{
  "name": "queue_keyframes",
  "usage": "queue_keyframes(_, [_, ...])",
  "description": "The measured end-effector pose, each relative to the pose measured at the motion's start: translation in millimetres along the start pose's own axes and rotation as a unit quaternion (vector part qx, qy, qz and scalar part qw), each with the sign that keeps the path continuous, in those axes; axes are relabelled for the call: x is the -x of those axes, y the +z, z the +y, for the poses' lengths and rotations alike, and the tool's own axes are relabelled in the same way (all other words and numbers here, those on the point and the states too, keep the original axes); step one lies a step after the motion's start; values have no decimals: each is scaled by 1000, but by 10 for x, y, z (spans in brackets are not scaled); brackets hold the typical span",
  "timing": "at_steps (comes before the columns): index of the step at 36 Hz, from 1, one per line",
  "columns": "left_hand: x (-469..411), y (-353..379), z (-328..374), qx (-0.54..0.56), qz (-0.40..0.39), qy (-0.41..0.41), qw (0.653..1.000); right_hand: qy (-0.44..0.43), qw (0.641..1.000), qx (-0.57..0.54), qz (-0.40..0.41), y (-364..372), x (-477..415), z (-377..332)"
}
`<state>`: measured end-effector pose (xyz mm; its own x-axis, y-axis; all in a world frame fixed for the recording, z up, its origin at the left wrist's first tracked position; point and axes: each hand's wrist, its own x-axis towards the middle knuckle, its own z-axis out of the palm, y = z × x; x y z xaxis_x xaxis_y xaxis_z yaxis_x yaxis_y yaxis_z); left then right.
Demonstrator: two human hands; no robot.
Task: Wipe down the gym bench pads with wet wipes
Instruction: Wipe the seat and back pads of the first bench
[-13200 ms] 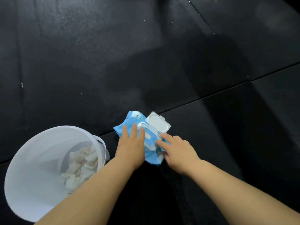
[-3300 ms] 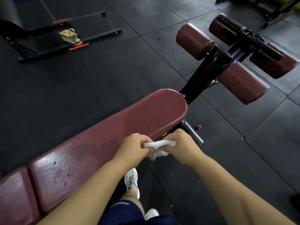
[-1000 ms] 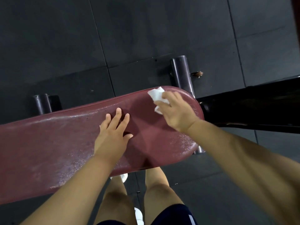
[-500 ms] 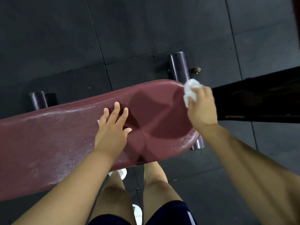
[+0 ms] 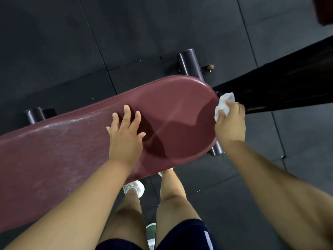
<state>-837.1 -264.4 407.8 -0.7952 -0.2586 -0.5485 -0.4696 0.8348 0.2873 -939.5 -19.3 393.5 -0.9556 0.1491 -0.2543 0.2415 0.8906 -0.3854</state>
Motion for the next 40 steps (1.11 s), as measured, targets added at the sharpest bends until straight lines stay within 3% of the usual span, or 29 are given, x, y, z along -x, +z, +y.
queue_keyframes(3, [-3, -5, -13, 9, -1, 2, 1000, -18, 999, 17, 28, 248, 407, -224])
queue_keyframes(5, [-2, -13, -33, 9, -5, 8, 1000, -133, 991, 7, -5, 469, 805, -385])
queue_keyframes(8, [9, -39, -94, 6, -22, 24, 999, -319, 939, 23, -124, 644, 1247, -374])
queue_keyframes(11, [57, -86, -213, -4, -31, 52, 998, -384, 905, 68, -168, 462, 1067, -169])
queue_keyframes(14, [142, -123, -355, -27, -24, 76, 996, -316, 941, 95, -80, 207, 725, 36])
queue_keyframes(17, [246, -126, -512, -45, -24, 74, 996, -51, 999, 11, -11, 143, 671, 61])
queue_keyframes(20, [340, -108, -680, -49, -27, 63, 996, 115, 991, -33, 64, 393, 951, -149])
queue_keyframes(22, [372, -93, -773, -61, -34, 71, 995, 96, 992, -27, 77, 640, 1270, -380])
queue_keyframes(24, [377, -84, -839, -70, -42, 87, 993, -49, 998, 12, 22, 906, 1663, -553])
queue_keyframes(27, [358, -98, -880, -65, -50, 93, 992, -301, 938, 53, -163, 1032, 2040, -551])
queue_keyframes(29, [344, -109, -900, -69, -51, 95, 992, -383, 904, 55, -179, 892, 1890, -452])
queue_keyframes(32, [346, -128, -934, -64, -37, 112, 991, -293, 945, 64, -127, 622, 1347, -433])
queue_keyframes(35, [368, -151, -954, -47, -22, 105, 993, -123, 991, 49, -19, 442, 882, -363])
queue_keyframes(37, [374, -169, -970, -44, -12, 81, 996, -29, 998, 43, 27, 445, 828, -420])
queue_keyframes(40, [362, -202, -1008, -33, -9, 60, 998, -17, 998, 50, 31, 700, 1096, -699])
